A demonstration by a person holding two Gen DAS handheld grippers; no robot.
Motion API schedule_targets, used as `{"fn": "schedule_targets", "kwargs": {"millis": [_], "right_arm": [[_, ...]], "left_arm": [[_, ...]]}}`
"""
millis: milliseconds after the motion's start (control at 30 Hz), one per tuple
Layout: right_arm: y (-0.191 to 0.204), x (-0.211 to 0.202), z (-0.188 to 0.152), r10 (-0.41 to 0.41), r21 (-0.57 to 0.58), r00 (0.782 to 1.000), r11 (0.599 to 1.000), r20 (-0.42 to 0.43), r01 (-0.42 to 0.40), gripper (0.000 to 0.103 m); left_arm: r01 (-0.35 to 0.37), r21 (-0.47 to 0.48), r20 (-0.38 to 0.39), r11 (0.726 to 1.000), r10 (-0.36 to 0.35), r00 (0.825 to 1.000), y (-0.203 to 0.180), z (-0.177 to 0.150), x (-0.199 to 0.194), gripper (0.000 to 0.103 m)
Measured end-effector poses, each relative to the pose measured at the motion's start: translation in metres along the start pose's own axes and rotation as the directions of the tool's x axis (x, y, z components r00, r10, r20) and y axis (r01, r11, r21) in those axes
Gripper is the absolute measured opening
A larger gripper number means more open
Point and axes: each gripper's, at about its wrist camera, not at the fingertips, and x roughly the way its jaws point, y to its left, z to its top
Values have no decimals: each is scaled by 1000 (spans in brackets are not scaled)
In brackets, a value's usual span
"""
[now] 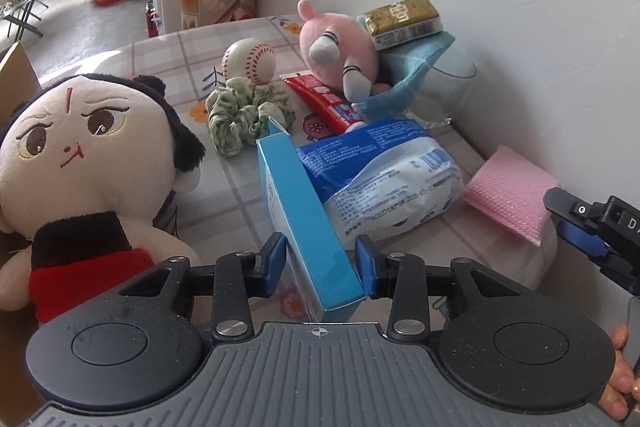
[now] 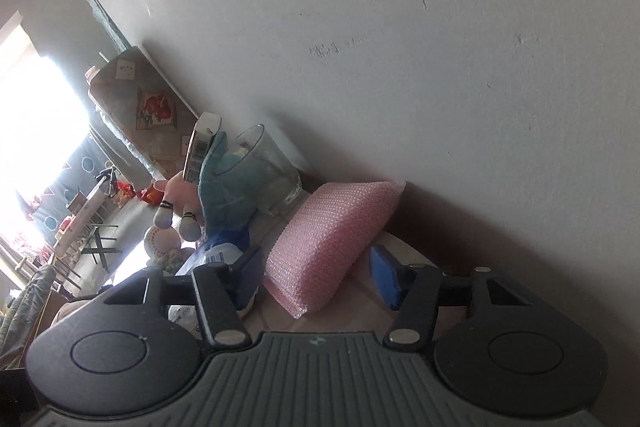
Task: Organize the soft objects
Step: 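Grasp the blue box with the left tool while the right tool grasps the pink sponge, then carry the blue box and pink sponge over the cardboard box with both tools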
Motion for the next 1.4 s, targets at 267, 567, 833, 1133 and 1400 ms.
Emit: {"fn": "schedule_targets", "kwargs": {"millis": [267, 567, 833, 1133, 1400], "right_arm": [[-2, 22, 0, 15, 33, 1000, 999, -6, -14, 50], [-15, 26, -1, 46, 93, 999, 995, 9, -46, 34], [-10, -3, -3, 75, 75, 995, 994, 71, -80, 29], [10, -45, -3, 94, -3, 986, 996, 141, -94, 29], [43, -97, -12, 173, -97, 965, 983, 195, -157, 29]], "left_arm": [[-19, -25, -32, 999, 18, 999, 4, 2, 16, 31], [-51, -66, -24, 996, 50, 998, 15, 0, 14, 19], [-50, -63, 20, 997, 52, 998, 15, -3, -7, 19], [-23, -54, 89, 998, 28, 996, 13, -15, -48, 19], [15, -60, 173, 998, -4, 985, 22, -31, -104, 19]]}}
